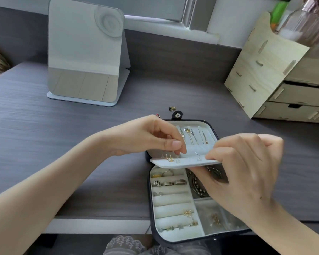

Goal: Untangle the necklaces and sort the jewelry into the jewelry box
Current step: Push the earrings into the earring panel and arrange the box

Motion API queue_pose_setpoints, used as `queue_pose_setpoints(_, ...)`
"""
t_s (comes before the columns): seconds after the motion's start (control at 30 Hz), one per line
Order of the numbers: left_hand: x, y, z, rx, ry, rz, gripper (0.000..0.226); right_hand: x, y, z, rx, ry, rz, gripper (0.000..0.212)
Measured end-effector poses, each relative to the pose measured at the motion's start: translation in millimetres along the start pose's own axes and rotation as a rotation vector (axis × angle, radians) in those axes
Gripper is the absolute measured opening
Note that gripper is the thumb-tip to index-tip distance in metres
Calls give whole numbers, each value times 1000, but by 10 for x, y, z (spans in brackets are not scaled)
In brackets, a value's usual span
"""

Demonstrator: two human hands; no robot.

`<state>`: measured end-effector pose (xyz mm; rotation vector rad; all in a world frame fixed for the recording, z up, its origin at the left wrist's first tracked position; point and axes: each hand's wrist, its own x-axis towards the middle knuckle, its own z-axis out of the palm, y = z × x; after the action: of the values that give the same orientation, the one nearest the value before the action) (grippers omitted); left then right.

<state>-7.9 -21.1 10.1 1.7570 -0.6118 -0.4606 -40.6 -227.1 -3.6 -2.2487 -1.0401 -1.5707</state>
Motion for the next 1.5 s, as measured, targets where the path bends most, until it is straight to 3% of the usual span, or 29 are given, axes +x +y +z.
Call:
queue_pose_setpoints(0.53,9,-2,47,73,-34,121,9,-10,-2,17,4,2,23,37)
queue_pose_setpoints(0.8,24,-39,13,232,-5,164,9,-10,-5,16,6,-9,33,39)
queue_pose_setpoints(1.5,10,-7,39,150,13,133,11,-8,-6,17,13,0,39,38)
